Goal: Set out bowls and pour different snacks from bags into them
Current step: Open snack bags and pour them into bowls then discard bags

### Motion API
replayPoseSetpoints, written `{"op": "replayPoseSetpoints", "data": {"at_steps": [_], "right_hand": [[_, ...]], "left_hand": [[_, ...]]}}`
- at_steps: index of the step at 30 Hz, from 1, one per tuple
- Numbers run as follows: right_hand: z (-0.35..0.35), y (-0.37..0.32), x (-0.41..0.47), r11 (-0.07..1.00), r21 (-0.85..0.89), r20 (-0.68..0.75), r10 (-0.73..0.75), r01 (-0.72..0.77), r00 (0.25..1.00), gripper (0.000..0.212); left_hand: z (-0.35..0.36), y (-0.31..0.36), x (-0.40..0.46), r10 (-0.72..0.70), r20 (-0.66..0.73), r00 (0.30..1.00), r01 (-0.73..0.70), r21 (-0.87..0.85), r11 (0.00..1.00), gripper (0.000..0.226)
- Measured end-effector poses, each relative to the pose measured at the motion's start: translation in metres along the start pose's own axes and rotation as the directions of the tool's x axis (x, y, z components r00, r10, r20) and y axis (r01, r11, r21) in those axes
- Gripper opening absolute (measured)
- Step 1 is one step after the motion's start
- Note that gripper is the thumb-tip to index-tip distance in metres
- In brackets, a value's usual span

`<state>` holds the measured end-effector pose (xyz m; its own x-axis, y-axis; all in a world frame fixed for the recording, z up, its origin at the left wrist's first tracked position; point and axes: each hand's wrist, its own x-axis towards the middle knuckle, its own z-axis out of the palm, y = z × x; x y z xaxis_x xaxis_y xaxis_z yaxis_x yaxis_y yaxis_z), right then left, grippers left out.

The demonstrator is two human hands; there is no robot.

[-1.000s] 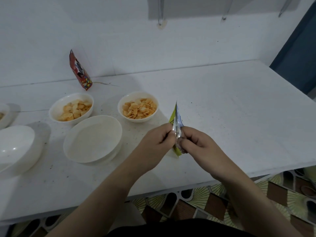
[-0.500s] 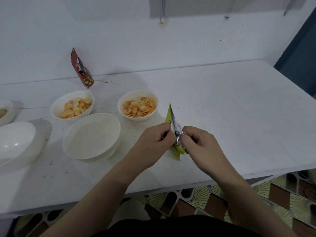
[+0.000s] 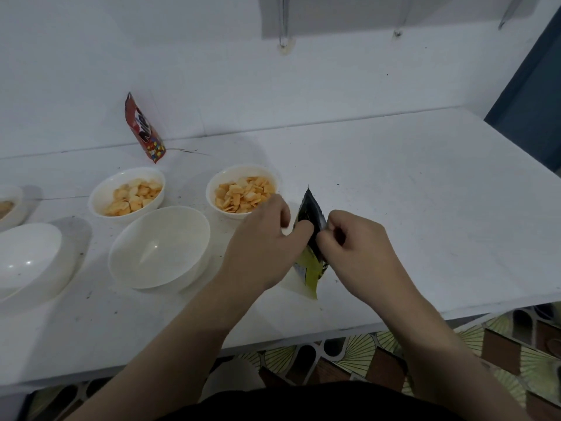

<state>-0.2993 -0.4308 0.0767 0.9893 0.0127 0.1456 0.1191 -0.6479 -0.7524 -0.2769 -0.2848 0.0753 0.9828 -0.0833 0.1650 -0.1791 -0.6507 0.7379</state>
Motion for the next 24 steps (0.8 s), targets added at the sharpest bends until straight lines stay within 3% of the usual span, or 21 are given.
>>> {"op": "replayPoseSetpoints", "data": {"at_steps": [5, 9, 12, 14, 17, 20, 22, 24], "right_hand": [[-0.003, 0.005, 0.002, 0.999, -0.019, -0.077, 0.043, -0.045, 0.996, 0.03], [-0.007, 0.009, 0.001, 0.989, -0.12, -0.218, 0.064, -0.091, 0.974, 0.028], [-0.008, 0.011, 0.001, 0.985, -0.153, -0.231, 0.037, -0.074, 0.972, 0.028], [-0.01, 0.011, 0.0, 0.984, -0.178, -0.207, -0.026, -0.012, 0.978, 0.03], [-0.013, 0.007, -0.004, 0.974, -0.191, -0.174, -0.158, 0.124, 0.972, 0.038], [-0.014, 0.001, -0.005, 0.971, -0.102, -0.167, -0.231, 0.216, 0.959, 0.038], [-0.014, -0.004, -0.006, 0.966, -0.057, -0.163, -0.26, 0.254, 0.952, 0.035], [-0.015, -0.009, -0.006, 0.961, 0.009, -0.174, -0.272, 0.278, 0.946, 0.034]], "left_hand": [[0.008, -0.002, 0.007, -0.067, 0.279, 0.958, 0.149, -0.285, 0.947, 0.029], [0.011, 0.0, 0.002, -0.047, 0.282, 0.958, 0.15, -0.357, 0.922, 0.03], [0.017, 0.002, 0.001, -0.091, 0.312, 0.946, 0.227, -0.433, 0.872, 0.026], [0.023, -0.004, 0.002, -0.186, 0.313, 0.931, 0.336, -0.541, 0.771, 0.008], [0.032, -0.026, 0.005, -0.326, 0.318, 0.89, 0.456, -0.638, 0.621, 0.049], [0.036, -0.041, 0.012, -0.474, 0.392, 0.789, 0.594, -0.682, 0.427, 0.044], [0.032, -0.046, 0.02, -0.524, 0.394, 0.755, 0.606, -0.724, 0.33, 0.036], [0.028, -0.05, 0.027, -0.533, 0.357, 0.767, 0.567, -0.766, 0.304, 0.037]]}}
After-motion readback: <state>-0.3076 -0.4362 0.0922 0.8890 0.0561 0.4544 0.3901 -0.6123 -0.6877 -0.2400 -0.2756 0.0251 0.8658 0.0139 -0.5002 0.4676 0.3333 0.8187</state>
